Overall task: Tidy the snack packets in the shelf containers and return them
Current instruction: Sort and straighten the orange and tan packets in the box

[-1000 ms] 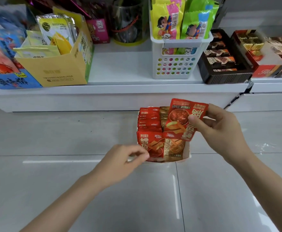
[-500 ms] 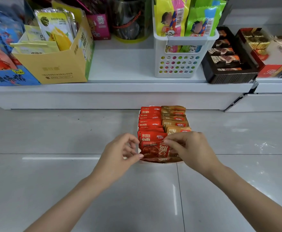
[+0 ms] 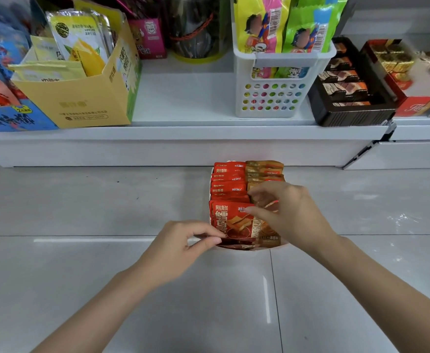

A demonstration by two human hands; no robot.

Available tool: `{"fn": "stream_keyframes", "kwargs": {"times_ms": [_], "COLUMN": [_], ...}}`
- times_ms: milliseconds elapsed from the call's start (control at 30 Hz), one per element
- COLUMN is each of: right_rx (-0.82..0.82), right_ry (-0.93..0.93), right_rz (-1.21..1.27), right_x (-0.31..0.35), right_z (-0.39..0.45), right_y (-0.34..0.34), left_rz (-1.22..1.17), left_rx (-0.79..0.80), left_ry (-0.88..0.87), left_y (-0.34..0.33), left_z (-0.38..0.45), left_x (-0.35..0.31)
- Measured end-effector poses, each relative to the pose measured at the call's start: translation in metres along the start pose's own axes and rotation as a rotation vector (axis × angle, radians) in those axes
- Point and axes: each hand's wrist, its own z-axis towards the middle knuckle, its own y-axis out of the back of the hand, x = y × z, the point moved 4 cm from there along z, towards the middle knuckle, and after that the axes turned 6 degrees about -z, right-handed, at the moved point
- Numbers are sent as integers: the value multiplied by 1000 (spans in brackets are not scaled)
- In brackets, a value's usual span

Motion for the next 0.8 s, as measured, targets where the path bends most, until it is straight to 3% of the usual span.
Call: {"fn": "stream_keyframes", "kwargs": {"times_ms": [233, 367, 500, 667, 800], "right_rx": [-69, -37, 27, -202, -120], "right_ry": [-4, -44, 28, -163, -287], "right_rz": [-7, 97, 83, 627, 716], "right_x": [4, -3, 1, 3, 7], "right_z": [-4, -12, -18, 7, 20], "right_y": [-13, -23, -23, 44, 73], "left_rz": [-117, -124, -76, -197, -567], "left_rx": [25, 30, 15, 19, -6], "left_ry": [17, 40, 1, 58, 213], "left_y": [-2, -2, -4, -7, -10], "left_z": [-7, -6, -3, 5, 20], "left_x": [-3, -3, -8, -10, -23]}}
